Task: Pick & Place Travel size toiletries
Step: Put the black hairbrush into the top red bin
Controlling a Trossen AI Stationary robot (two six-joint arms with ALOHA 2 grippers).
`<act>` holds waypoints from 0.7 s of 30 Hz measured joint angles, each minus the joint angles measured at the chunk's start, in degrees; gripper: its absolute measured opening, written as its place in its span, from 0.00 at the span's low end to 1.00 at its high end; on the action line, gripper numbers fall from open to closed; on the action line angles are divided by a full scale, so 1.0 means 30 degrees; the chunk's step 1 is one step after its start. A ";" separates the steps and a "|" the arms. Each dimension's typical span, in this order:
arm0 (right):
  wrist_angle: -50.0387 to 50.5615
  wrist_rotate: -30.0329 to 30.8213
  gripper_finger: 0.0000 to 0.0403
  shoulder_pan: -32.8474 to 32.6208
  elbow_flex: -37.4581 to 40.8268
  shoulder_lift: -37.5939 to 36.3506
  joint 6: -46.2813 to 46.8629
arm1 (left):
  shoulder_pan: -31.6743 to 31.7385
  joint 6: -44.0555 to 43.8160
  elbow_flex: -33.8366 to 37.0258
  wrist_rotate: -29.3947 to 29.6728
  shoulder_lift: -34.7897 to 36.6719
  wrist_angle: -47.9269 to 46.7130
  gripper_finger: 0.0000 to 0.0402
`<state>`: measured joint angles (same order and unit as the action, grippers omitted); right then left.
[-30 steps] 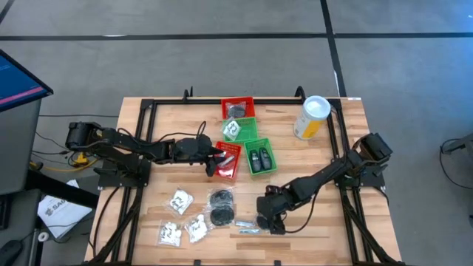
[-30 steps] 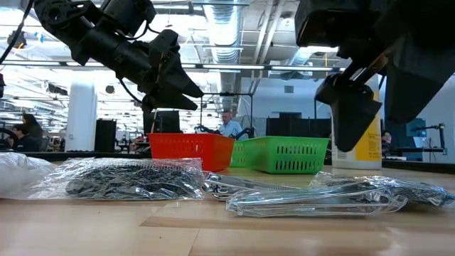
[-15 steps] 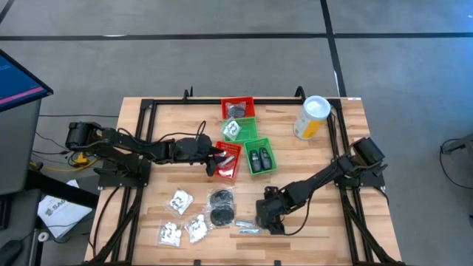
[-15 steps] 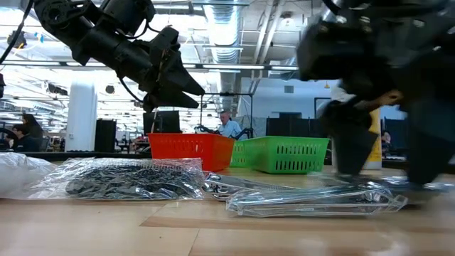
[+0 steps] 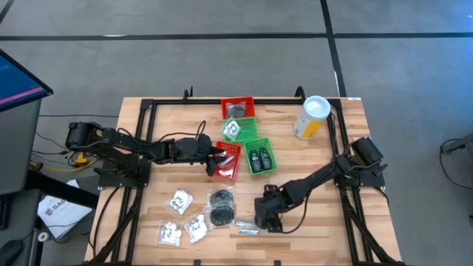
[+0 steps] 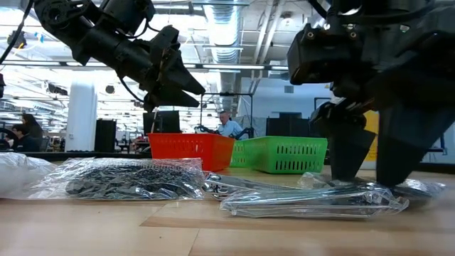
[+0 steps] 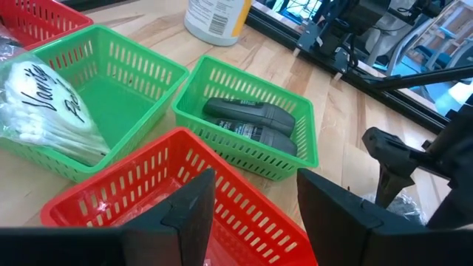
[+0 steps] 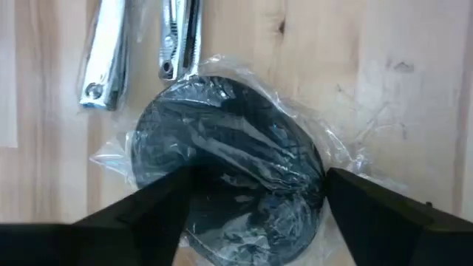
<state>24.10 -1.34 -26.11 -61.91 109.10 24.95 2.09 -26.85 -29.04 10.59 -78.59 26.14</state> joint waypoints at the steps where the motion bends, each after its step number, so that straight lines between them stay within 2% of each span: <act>1: 0.0020 0.0011 0.71 0.0000 0.0002 0.0007 0.0041 | 0.0000 0.0000 0.0000 0.0000 0.0000 0.0003 0.45; 5: -0.0179 -0.0116 0.55 0.0193 0.0002 0.0052 0.0068 | 0.0007 0.0000 0.0000 0.0000 0.0000 0.0003 0.45; 16: 0.0697 -0.1388 0.04 0.0801 -0.0790 0.0083 -0.0226 | 0.0006 0.0007 0.0000 0.0007 0.0000 0.0010 0.45; 21: 0.1663 -0.1184 0.01 0.0838 -0.1656 0.0211 -0.0790 | 0.0006 0.0007 0.0000 0.0007 0.0000 0.0010 0.45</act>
<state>29.09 -4.89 -23.59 -66.88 109.73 22.58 2.11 -26.83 -29.04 10.61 -78.59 26.17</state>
